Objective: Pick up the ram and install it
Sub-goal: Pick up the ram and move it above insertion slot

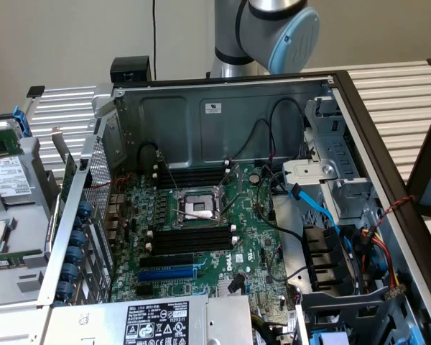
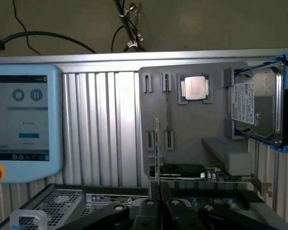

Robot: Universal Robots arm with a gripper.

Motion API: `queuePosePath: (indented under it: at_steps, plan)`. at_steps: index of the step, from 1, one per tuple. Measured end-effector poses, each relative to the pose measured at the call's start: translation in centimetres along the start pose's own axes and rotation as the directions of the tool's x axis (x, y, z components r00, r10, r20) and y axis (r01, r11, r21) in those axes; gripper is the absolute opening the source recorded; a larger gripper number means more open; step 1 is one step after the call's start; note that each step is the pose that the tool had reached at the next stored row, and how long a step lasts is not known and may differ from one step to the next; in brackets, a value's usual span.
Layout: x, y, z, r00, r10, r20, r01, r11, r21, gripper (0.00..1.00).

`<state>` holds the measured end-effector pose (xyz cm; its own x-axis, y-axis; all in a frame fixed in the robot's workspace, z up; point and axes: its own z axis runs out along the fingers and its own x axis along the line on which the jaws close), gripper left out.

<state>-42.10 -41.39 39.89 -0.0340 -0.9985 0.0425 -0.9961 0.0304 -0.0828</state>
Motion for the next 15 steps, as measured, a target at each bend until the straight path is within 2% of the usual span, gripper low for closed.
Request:
queuePosePath:
  at_steps: [3, 4, 15]
  plan:
    - [-0.1, -0.37, 0.03, 1.0, -0.001, -0.0008, 0.001, 0.9999, -0.0165, 0.12]
    - [-0.1, -0.55, 0.05, 1.0, -0.001, -0.001, 0.001, 0.9998, -0.0183, 0.12]
    - [-0.5, -3.64, 0.28, 1.0, -0.001, -0.0026, 0.001, 0.9998, -0.0184, 0.12]
